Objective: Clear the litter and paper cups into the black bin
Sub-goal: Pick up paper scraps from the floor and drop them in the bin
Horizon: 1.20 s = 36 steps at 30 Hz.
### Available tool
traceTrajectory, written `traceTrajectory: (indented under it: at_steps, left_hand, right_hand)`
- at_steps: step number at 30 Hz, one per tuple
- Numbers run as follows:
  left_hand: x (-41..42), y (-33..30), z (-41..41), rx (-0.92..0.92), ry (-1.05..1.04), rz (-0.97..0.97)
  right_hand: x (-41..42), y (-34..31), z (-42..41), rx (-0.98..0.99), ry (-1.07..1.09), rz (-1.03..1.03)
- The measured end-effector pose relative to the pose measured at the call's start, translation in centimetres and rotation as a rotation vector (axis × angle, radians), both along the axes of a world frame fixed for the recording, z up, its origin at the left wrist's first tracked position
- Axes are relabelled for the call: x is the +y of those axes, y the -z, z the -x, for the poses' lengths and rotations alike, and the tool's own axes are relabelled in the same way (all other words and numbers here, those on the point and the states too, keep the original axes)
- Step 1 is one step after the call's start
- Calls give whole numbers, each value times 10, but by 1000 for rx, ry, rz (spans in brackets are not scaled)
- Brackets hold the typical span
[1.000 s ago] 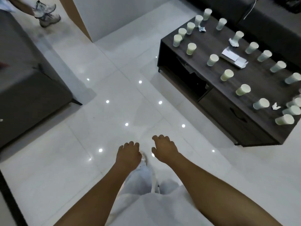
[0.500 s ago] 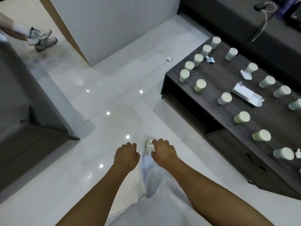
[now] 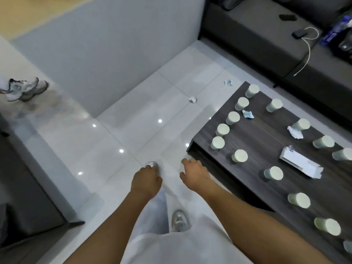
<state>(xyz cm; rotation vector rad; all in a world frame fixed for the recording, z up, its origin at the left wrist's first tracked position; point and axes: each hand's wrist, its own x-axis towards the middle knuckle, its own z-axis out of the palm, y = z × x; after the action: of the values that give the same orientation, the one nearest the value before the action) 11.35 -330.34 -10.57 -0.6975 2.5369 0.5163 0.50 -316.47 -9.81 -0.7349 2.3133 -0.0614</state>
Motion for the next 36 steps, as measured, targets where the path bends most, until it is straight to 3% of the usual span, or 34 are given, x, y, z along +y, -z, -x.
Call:
traceTrajectory:
  at_steps: [13,21,30,36]
  left_hand:
    - [-227,2,271,-14,143,20]
    - [-255,16,425,-55,295,-29]
    - [-270,57,633,-164,326,-30]
    - [-271,83,750,-124,359,-70]
  right_hand:
    - [-186,6,233,-18,272,74]
    - [-199,30,363,-104,455,32]
    - [-204,74,573,-132,538,13]
    - [-205,116,677,-193,674,14]
